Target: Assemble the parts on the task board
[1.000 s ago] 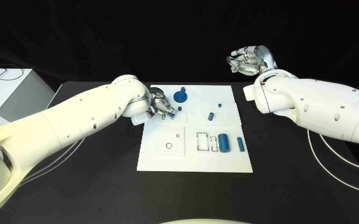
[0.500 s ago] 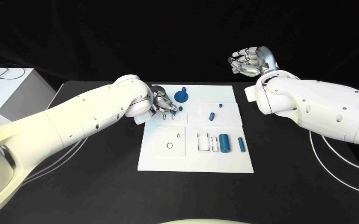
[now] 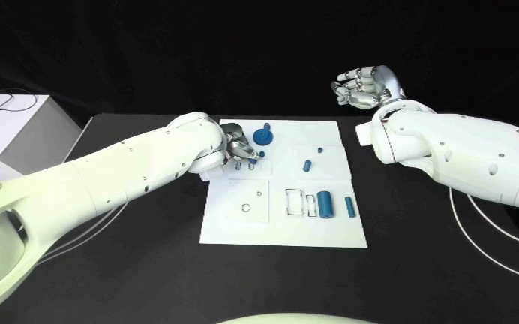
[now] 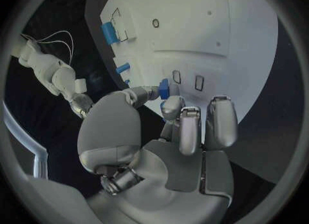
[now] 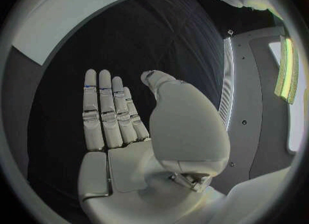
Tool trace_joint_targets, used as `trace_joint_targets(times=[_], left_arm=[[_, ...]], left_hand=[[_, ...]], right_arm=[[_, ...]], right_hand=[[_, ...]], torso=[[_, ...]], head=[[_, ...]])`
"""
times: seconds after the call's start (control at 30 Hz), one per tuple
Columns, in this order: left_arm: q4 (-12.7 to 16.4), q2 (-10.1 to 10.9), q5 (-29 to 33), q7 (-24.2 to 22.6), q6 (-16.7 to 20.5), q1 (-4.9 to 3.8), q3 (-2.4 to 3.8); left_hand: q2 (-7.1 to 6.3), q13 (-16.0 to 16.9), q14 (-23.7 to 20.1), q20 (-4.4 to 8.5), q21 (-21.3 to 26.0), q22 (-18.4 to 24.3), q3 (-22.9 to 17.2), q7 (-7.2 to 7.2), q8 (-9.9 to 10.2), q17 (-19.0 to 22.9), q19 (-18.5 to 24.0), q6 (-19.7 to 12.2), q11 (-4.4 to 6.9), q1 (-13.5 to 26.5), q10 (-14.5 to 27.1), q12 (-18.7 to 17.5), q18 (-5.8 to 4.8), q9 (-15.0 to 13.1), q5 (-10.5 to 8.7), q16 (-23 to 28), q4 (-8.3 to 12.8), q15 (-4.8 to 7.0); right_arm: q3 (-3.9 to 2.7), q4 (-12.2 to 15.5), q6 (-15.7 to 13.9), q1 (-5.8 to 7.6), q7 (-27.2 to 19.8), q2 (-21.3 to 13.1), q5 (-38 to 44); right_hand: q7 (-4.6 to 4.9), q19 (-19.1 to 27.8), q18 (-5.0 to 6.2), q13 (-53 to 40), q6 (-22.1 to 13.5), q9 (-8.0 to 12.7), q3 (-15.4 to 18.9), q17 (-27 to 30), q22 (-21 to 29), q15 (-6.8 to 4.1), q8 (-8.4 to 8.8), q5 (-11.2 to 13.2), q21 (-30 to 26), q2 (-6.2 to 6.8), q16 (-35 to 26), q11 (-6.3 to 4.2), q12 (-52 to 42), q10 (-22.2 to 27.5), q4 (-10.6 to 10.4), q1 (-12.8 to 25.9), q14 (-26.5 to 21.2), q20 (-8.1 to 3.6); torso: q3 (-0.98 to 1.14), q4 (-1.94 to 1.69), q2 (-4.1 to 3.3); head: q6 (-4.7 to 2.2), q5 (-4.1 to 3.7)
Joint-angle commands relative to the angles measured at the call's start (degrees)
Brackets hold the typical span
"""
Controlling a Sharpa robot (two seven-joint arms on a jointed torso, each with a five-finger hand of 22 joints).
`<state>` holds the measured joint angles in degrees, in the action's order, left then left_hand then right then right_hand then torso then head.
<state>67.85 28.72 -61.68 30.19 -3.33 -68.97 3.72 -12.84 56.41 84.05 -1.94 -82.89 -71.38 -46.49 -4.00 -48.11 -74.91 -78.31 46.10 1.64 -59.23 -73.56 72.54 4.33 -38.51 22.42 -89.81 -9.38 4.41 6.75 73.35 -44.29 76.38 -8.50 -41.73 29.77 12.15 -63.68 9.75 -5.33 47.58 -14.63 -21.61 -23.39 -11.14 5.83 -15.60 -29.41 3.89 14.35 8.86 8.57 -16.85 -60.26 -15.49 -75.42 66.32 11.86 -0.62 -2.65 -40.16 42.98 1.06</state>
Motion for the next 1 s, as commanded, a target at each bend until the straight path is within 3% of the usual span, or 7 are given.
trace_joint_targets(times=[0.03,0.3,0.5,1.0], left_arm=[[0.4,0.1,-2.9,-0.2,2.9,0.15,-0.14],[1.0,0.2,-5.0,0.0,3.7,0.46,-0.38],[1.7,0.7,-5.9,0.2,2.9,0.81,-0.43],[1.7,0.7,-6.0,0.2,3.2,1.98,-0.47]], left_hand=[[0.58,0.0,5.9,0.12,-0.4,-0.1,-9.8,1.53,0.0,-15.1,-0.4,2.1,0.03,-0.2,-0.5,0.3,-0.31,-13.7,0.08,-0.2,10.0,0.28],[0.87,-0.6,5.9,0.25,-0.3,0.0,-9.9,1.56,0.2,-15.1,-0.4,2.2,0.08,-0.3,-0.3,-0.1,-0.29,-13.5,-0.41,-0.2,10.0,0.36],[0.94,-0.7,5.9,0.27,-0.3,0.0,-9.9,1.57,0.2,-15.1,-0.4,2.2,0.09,-0.3,-0.3,-0.2,-0.29,-13.5,-0.52,-0.2,10.0,0.38],[1.01,-0.8,5.9,0.30,-0.3,0.0,-9.9,1.57,0.3,-15.1,-0.4,2.2,0.10,-0.3,-0.3,-0.3,-0.29,-13.5,-0.60,-0.2,10.0,0.39]], right_arm=[[0.00,0.1,1.1,-0.08,-0.2,-0.1,0.7],[0.02,0.1,1.8,-0.21,0.4,-0.1,0.9],[0.03,0.1,2.5,-0.30,0.9,-0.2,1.1],[0.04,0.2,2.9,-0.36,1.1,-0.2,1.2]], right_hand=[[0.76,0.4,0.72,0.0,-0.4,0.1,0.0,0.1,0.0,-0.06,0.26,-0.4,-0.2,0.21,-0.3,0.29,0.3,0.0,0.0,0.3,-0.5,0.07],[0.88,0.6,0.71,0.3,-0.6,0.1,0.1,0.2,0.4,0.08,0.46,-0.8,-0.2,0.20,-0.6,0.43,0.5,0.2,0.0,0.5,-0.7,0.20],[0.95,0.8,0.71,0.5,-0.7,0.2,0.2,0.3,0.6,0.15,0.56,-0.8,-0.2,0.24,-0.8,0.50,0.5,0.4,0.1,0.5,-0.8,0.27],[0.98,0.9,0.71,0.6,-0.7,0.2,0.2,0.4,0.7,0.19,0.60,-0.8,-0.2,0.24,-0.9,0.53,0.6,0.4,0.1,0.4,-0.9,0.30]], torso=[[0.02,-0.02,0.03],[-0.08,0.04,0.04],[0.03,-0.01,0.03],[-0.01,0.04,-0.04]], head=[[0.21,0.07],[0.33,0.09],[0.45,0.07],[0.71,0.12]])
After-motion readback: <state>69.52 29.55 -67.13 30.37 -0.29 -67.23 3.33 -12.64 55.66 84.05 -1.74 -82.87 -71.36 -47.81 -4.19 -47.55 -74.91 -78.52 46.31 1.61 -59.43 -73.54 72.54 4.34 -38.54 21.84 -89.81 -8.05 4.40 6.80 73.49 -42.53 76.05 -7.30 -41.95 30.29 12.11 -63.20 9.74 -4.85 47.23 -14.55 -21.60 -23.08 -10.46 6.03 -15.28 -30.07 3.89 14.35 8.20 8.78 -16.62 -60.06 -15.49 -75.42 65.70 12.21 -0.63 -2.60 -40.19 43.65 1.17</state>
